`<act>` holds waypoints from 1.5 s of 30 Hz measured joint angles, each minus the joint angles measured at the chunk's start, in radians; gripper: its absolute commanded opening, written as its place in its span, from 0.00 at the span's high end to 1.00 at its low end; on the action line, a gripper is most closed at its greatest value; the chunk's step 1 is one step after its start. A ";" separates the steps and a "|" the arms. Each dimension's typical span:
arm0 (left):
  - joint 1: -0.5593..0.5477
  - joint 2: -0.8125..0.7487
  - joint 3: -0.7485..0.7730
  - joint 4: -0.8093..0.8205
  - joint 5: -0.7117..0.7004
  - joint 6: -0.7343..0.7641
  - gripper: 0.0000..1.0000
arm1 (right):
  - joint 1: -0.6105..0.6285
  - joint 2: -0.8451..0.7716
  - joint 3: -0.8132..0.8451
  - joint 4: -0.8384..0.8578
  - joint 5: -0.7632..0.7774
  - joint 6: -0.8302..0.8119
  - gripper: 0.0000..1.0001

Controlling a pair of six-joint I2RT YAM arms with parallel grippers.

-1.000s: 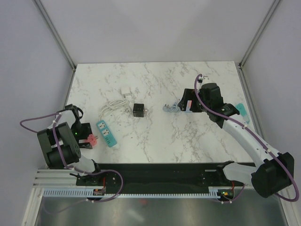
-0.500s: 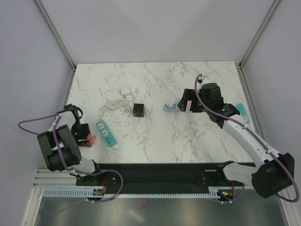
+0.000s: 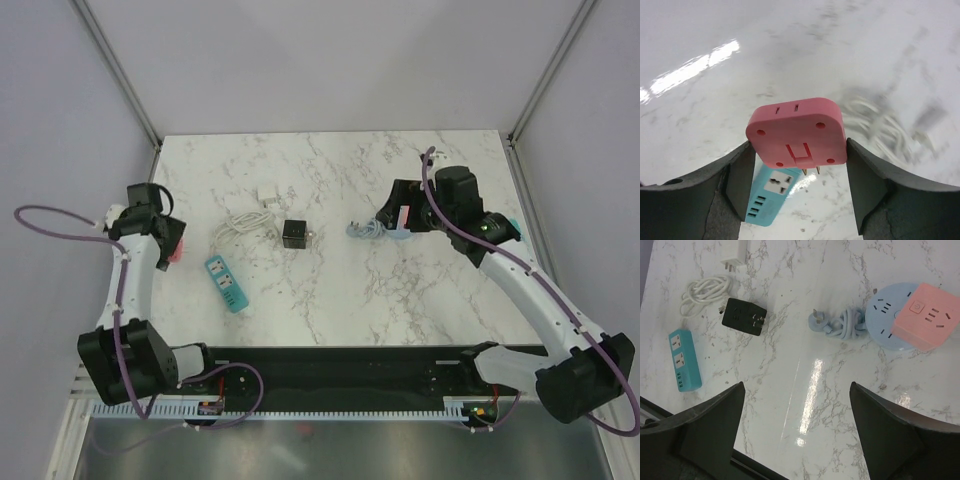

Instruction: Insert the plug

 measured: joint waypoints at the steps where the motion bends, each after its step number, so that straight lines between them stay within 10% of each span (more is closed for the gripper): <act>1: -0.051 -0.025 0.025 0.031 -0.007 0.065 0.98 | 0.000 0.007 0.025 -0.012 0.002 0.000 0.09; 13: -0.538 -0.243 0.021 0.481 0.441 0.702 0.98 | -0.062 0.130 0.373 -0.205 -0.126 -0.036 0.24; 24: -0.943 -0.277 -0.098 0.521 0.658 1.019 0.98 | 0.014 0.184 0.456 -0.351 -0.389 -0.039 0.39; 45: -1.138 -0.232 -0.105 0.507 0.572 1.161 0.98 | 0.339 0.382 0.473 -0.459 -0.352 0.035 0.49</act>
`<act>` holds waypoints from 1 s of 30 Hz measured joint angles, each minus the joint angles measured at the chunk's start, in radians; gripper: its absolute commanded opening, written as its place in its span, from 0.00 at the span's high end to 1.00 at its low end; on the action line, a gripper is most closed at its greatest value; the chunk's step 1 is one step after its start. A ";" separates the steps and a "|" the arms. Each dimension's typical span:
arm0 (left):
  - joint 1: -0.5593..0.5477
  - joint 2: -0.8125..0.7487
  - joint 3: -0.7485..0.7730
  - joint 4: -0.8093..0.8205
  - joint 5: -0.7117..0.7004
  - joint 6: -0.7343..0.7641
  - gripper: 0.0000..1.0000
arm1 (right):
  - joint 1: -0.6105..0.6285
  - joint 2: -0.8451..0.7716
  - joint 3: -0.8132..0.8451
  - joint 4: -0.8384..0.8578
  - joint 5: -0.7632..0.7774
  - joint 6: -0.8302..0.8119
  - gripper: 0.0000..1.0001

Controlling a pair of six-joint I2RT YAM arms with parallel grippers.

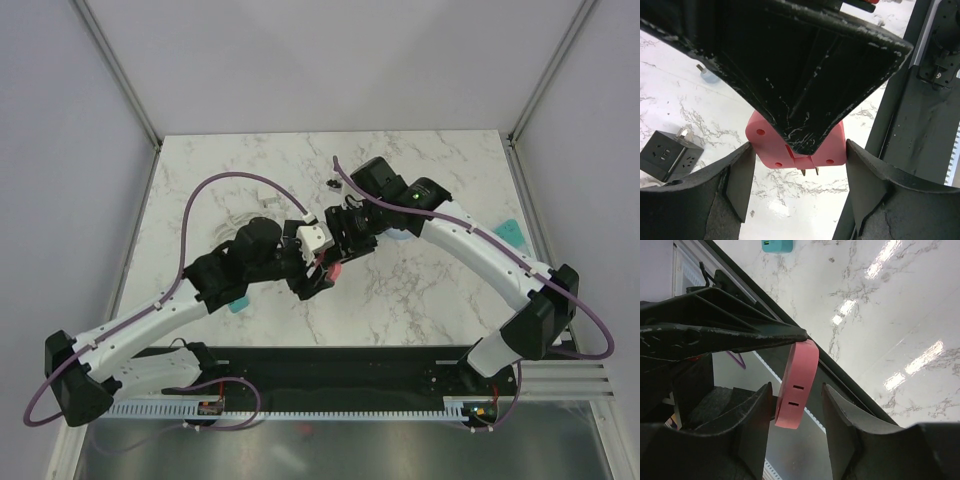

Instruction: Insert the plug

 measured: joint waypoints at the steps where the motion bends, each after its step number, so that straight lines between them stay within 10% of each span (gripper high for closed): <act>1: -0.003 0.003 0.000 0.000 -0.004 0.002 0.98 | 0.002 0.001 0.000 -0.006 0.002 -0.002 0.50; 8: -0.023 0.018 -0.005 -0.005 -0.029 0.009 0.97 | 0.002 0.002 -0.022 -0.014 -0.002 -0.019 0.75; 12: -0.029 0.032 -0.005 -0.012 -0.052 0.010 0.75 | -0.005 0.008 -0.045 -0.007 -0.004 0.005 1.00; 13: -0.029 0.033 -0.005 -0.017 -0.058 0.013 0.68 | -0.008 0.011 -0.050 -0.005 -0.005 0.013 1.00; 15: -0.031 0.035 -0.005 -0.028 -0.069 0.013 0.05 | -0.009 0.015 -0.058 0.004 -0.009 0.018 1.00; 16: -0.031 0.036 -0.005 -0.030 -0.077 0.016 0.00 | -0.008 0.015 -0.060 0.010 -0.009 0.019 1.00; 30: -0.030 -0.031 0.036 -0.027 -0.195 -0.044 0.00 | -0.121 0.015 -0.058 0.025 0.380 0.020 1.00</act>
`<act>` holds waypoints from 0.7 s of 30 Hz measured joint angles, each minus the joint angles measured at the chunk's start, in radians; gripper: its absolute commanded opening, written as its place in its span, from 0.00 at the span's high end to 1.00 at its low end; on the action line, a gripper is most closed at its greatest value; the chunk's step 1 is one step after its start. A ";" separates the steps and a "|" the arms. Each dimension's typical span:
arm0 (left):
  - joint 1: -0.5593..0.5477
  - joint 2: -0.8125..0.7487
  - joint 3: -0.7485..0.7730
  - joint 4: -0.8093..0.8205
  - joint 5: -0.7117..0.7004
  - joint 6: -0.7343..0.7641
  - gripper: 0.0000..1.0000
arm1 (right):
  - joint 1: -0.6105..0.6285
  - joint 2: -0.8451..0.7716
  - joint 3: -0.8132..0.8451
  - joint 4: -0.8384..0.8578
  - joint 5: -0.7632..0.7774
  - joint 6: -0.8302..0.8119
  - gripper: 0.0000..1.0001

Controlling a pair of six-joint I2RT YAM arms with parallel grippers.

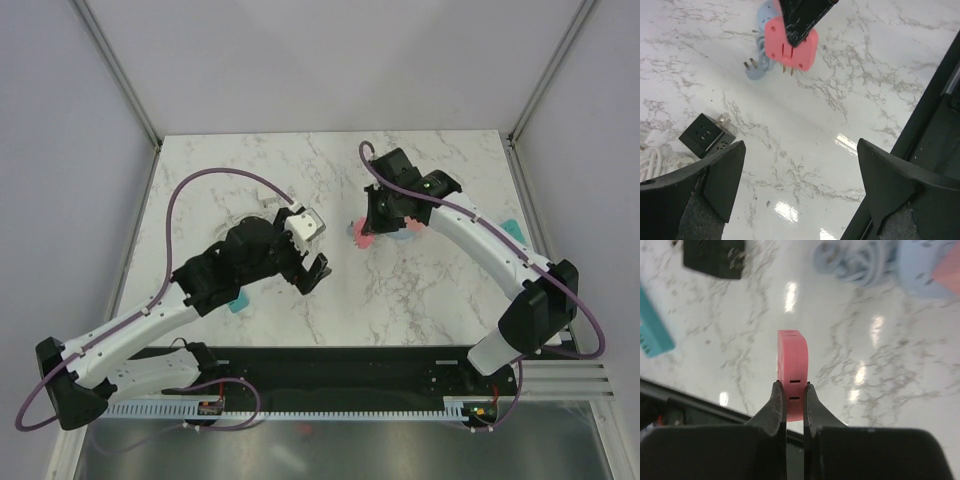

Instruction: Insert the plug

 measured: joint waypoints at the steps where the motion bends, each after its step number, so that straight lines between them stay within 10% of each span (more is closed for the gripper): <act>1: 0.000 -0.005 0.008 0.000 -0.024 -0.019 0.00 | -0.014 0.002 0.006 -0.006 0.064 0.007 1.00; 11: 0.153 0.081 0.062 -0.035 -0.044 -0.319 0.00 | -0.043 0.214 0.256 -0.066 0.487 0.093 1.00; 21: 0.243 0.103 0.057 -0.076 -0.033 -0.376 0.00 | -0.134 0.405 0.395 -0.151 0.584 0.152 1.00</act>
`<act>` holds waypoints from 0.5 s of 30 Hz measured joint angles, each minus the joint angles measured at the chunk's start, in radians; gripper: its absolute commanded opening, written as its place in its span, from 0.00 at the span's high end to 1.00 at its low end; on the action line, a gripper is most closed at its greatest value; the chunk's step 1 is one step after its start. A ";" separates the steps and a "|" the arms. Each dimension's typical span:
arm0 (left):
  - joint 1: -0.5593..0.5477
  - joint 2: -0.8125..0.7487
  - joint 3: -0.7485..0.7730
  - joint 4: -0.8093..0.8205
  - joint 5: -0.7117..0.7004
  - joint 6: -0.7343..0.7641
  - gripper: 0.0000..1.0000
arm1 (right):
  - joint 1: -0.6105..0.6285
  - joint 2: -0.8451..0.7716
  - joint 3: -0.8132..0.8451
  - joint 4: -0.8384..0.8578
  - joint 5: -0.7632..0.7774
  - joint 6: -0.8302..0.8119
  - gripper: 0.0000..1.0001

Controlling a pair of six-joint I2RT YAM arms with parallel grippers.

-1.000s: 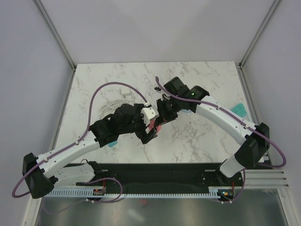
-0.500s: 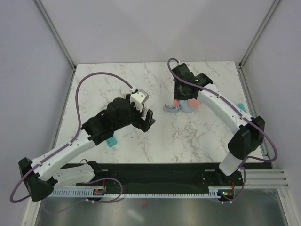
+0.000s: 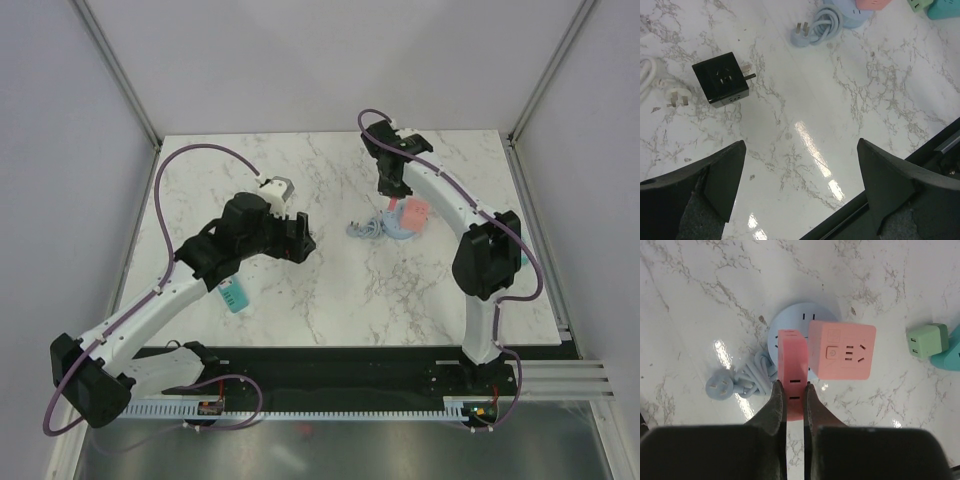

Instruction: Insert the plug

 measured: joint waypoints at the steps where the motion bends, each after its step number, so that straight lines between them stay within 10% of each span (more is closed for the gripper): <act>1: 0.000 -0.001 -0.002 -0.006 -0.006 -0.001 0.00 | -0.006 0.018 0.015 -0.006 0.003 0.005 1.00; 15: 0.003 -0.035 -0.037 -0.017 -0.037 -0.005 0.00 | -0.035 0.129 0.058 -0.048 -0.008 0.054 1.00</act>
